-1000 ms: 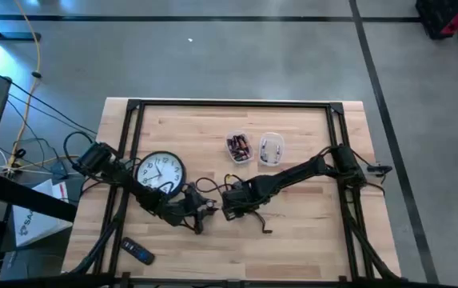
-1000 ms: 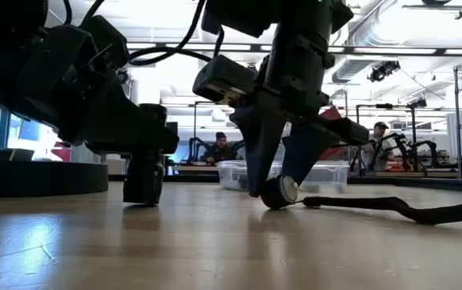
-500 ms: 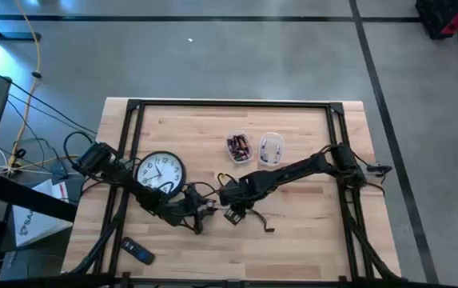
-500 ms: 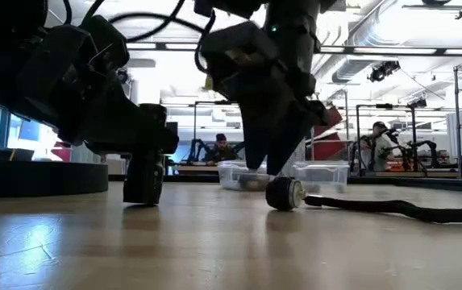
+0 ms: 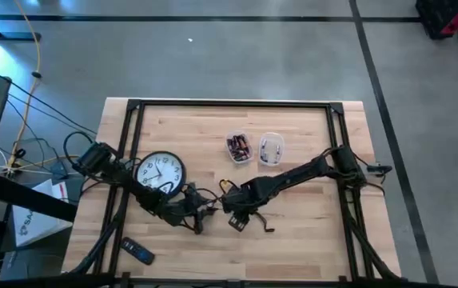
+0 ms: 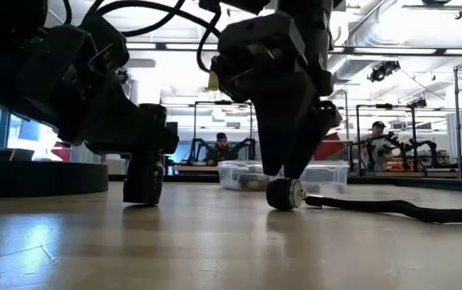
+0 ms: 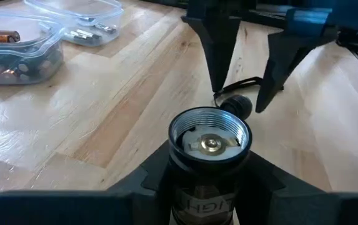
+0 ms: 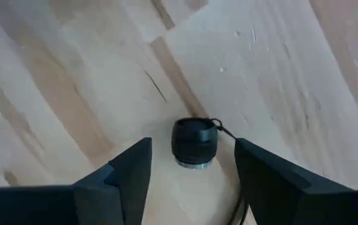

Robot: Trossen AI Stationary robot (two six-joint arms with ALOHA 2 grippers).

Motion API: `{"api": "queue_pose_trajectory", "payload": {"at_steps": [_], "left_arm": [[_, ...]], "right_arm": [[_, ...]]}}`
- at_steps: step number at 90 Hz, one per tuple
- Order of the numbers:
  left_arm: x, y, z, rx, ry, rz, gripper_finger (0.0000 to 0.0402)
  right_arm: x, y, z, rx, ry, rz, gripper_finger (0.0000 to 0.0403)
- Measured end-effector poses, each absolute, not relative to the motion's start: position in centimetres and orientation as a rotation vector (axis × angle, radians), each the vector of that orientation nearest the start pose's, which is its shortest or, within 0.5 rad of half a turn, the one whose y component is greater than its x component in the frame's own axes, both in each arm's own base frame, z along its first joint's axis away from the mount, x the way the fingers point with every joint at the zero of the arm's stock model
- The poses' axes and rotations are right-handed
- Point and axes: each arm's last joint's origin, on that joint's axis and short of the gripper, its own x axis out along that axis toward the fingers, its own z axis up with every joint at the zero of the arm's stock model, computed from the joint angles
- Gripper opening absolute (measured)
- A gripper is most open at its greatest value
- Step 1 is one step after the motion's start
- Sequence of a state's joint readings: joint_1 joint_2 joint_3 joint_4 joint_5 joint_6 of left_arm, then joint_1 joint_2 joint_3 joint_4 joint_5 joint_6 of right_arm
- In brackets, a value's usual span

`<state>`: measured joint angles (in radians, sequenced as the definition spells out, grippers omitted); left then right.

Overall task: Insert battery
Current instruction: Close the lid of the black flashlight

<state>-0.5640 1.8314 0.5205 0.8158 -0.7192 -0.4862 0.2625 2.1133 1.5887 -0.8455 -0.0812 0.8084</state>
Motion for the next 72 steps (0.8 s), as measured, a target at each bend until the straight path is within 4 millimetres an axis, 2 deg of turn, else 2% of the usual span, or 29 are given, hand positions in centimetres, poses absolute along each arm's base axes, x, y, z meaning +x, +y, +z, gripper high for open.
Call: {"api": "queue_pose_trajectory", "payload": {"at_steps": [30, 58, 72], "left_arm": [[25.3, -13.7, 9.5, -0.182, 0.348, 0.244, 0.0097], [25.3, -13.7, 9.5, -0.182, 0.348, 0.245, 0.0097], [25.3, -13.7, 9.5, -0.182, 0.348, 0.244, 0.0097]], "right_arm": [[41.1, 11.1, 14.6, 0.534, 1.392, -0.249, 0.0199], [40.7, 11.2, 14.5, 0.505, 1.414, -0.303, 0.0199], [40.8, 10.8, 14.5, 0.588, 1.389, -0.403, 0.0199]]}}
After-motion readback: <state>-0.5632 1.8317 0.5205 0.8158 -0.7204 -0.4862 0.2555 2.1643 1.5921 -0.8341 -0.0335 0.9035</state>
